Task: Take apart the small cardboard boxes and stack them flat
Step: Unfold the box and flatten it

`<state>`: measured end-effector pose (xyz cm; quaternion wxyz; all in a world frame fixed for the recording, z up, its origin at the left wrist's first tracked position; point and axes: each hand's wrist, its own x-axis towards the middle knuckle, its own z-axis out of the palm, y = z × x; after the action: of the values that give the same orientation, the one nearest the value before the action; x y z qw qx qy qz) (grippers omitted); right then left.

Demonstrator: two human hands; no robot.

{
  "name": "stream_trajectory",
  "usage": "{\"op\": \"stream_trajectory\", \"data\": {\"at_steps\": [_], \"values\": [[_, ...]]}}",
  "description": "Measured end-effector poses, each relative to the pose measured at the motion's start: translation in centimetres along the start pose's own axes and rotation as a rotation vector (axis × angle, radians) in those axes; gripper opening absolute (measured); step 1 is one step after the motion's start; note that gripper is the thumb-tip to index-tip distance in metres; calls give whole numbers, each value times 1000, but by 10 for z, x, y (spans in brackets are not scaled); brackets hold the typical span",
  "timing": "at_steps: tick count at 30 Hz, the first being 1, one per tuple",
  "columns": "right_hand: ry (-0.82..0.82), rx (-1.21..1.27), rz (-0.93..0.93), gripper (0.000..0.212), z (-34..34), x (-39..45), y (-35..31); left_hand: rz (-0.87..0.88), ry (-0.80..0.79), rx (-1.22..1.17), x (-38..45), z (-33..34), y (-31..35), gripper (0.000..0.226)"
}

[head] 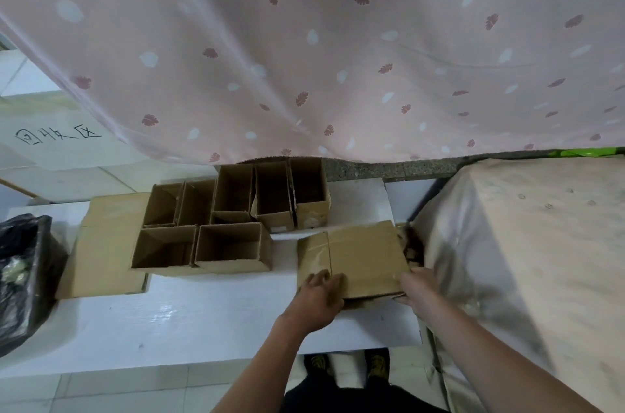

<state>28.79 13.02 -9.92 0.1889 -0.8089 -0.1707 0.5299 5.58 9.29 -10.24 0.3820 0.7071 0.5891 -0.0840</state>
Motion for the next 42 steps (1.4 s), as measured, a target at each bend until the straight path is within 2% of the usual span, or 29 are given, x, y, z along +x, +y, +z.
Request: {"op": "stream_trajectory", "data": {"at_steps": [2, 5, 9, 12, 14, 15, 17, 19, 21, 23, 27, 31, 38, 42], "values": [[9, -63, 7, 27, 2, 1, 14, -33, -15, 26, 2, 12, -1, 65], [61, -137, -18, 31, 7, 3, 32, -87, -27, 44, 13, 29, -3, 64], [85, -220, -37, 31, 13, 20, 49, -124, -33, 116, 35, 45, -6, 75], [122, -443, -56, 27, 18, 32, 61, -130, -8, 190, 54, 56, -7, 82], [205, -619, -94, 32, 22, 40, 71, -147, 5, 234, 64, 66, -7, 89], [256, -705, -164, 37, 26, 44, 75, -157, 19, 253, 68, 71, -8, 93], [314, -856, -450, 50, 36, 48, 78, -170, 64, 294, 74, 82, -9, 96], [319, -978, -771, 55, 49, 56, 74, -175, 122, 257, 82, 90, -9, 87], [268, -1103, -912, 58, 63, 68, 68, -146, 212, 180, 92, 94, -8, 71], [217, -1169, -891, 64, 74, 81, 67, -102, 288, 140, 103, 99, -9, 66], [279, -1179, -935, 67, 84, 100, 79, -49, 418, 167, 117, 115, -17, 62], [329, -1144, -961, 70, 90, 113, 89, -49, 477, 191, 124, 127, -24, 64], [340, -1102, -990, 71, 95, 120, 96, -84, 471, 228, 127, 133, -24, 64], [281, -1133, -958, 71, 95, 117, 90, -107, 444, 229, 126, 130, -23, 64]]}}
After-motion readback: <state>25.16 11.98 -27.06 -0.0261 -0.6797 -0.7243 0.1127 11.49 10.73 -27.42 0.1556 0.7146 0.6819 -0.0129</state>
